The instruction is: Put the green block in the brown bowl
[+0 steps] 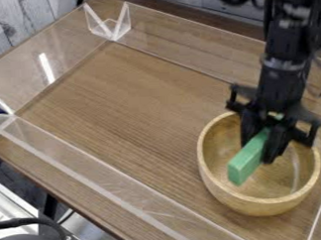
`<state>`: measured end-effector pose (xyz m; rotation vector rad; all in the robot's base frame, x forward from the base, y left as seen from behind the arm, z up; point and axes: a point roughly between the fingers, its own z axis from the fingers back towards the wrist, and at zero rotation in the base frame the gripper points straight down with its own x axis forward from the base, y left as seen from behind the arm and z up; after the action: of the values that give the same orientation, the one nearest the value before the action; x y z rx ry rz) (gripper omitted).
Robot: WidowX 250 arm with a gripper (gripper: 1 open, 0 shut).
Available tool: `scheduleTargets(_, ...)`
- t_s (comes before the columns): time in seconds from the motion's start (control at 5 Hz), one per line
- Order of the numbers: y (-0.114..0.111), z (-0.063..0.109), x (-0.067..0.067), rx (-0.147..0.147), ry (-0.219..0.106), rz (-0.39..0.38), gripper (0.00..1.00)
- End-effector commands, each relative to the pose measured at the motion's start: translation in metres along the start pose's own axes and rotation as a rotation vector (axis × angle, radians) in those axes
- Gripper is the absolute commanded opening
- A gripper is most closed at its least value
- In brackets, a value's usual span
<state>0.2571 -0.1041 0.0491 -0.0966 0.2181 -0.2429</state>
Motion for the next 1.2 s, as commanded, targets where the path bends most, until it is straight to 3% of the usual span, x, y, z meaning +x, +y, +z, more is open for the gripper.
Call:
scheduleTargets(0.0,0.000,-0.002,0.005,-0.009,-0.036,-0.010,0.00)
scheduleTargets(0.2,0.001,-0.007,0.007,-0.010,-0.034,-0.008,0.00)
scheduleTargets(0.4,0.001,-0.002,0.006,-0.012,-0.036,-0.006,1.00)
scheduleTargets(0.6,0.000,0.003,0.005,-0.016,-0.039,-0.004,1.00)
scheduleTargets(0.8,0.000,0.019,0.003,-0.020,-0.068,0.001,1.00)
scheduleTargets(1.0,-0.002,0.047,0.000,-0.018,-0.127,0.005,1.00)
